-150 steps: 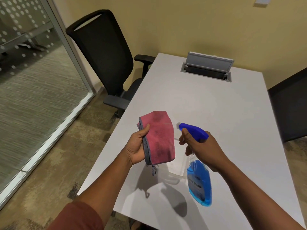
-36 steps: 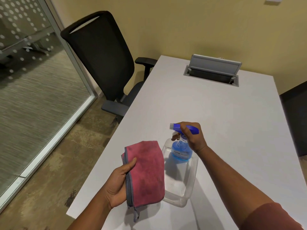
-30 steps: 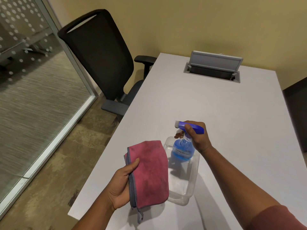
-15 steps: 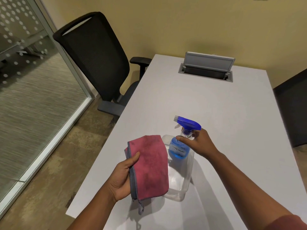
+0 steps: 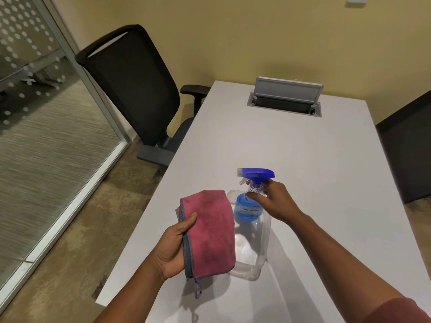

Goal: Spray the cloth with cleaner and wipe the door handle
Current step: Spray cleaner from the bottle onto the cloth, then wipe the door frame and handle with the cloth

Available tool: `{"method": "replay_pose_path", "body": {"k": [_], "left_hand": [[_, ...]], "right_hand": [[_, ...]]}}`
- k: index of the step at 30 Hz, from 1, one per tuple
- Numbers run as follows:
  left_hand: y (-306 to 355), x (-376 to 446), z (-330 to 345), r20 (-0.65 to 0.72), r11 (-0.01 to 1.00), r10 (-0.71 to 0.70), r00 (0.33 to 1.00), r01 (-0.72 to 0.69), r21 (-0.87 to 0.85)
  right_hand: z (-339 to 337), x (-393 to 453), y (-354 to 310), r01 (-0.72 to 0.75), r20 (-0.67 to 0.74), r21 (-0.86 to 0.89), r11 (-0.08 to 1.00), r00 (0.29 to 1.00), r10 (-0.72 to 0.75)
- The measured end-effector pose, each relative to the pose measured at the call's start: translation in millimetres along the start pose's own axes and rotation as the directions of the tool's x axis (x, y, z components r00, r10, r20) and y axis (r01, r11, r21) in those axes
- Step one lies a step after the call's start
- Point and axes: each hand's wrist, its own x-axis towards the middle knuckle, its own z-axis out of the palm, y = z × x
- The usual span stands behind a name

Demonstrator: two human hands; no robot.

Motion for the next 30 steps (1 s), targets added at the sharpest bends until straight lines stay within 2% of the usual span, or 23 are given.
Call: {"method": "replay_pose_path", "body": {"k": [5,12,17,20,23,25,28,30], "left_hand": [[2.0,0.8,1.8,0.006,1.0,-0.004,1.0,0.004,0.012],[7.0,0.4,6.0,0.022,1.0,-0.008,1.0,0.008,0.027],[13.3,0.2,6.5,0.029,1.0,-0.006,1.0,0.005,0.024],[18.1,-0.2,3.3,0.043,1.0,-0.004,0.999,0.004,0.008],[23.5,-0.8,-3.3,0.047,1.0,-0.002,0.999,0.001,0.002],[27.0,-2.0,-6.9,0.061,1.0,-0.003,0.998,0.003,0.002],[32.2,-4.4,-9.9,0.097,1.0,0.002,0.995,-0.002,0.007],[34.8,-6.8,-10.9,0.11,1.0,0.004,0.994,-0.005,0.011]], "right_hand": [[1.2,0.7,-3.4,-0.024,-0.05,0.006,1.0,0.998,0.024],[3.1,-3.0,-8.6,-0.104,-0.052,-0.011,0.995,0.993,0.103],[6.8,-19.1,-1.4,-0.146,-0.052,0.125,0.981,0.987,0.154],[15.6,-34.0,0.5,-0.185,-0.215,0.162,0.969,0.952,0.218],[24.7,-48.1,-1.3,-0.17,-0.449,0.139,0.976,0.867,0.215],[27.9,-54.6,-5.3,-0.172,-0.503,0.132,0.976,0.837,0.215],[35.0,-60.2,-15.7,-0.221,-0.436,0.23,0.948,0.847,0.304],[44.7,-62.9,-30.1,-0.239,-0.29,0.339,0.91,0.893,0.343]]}}
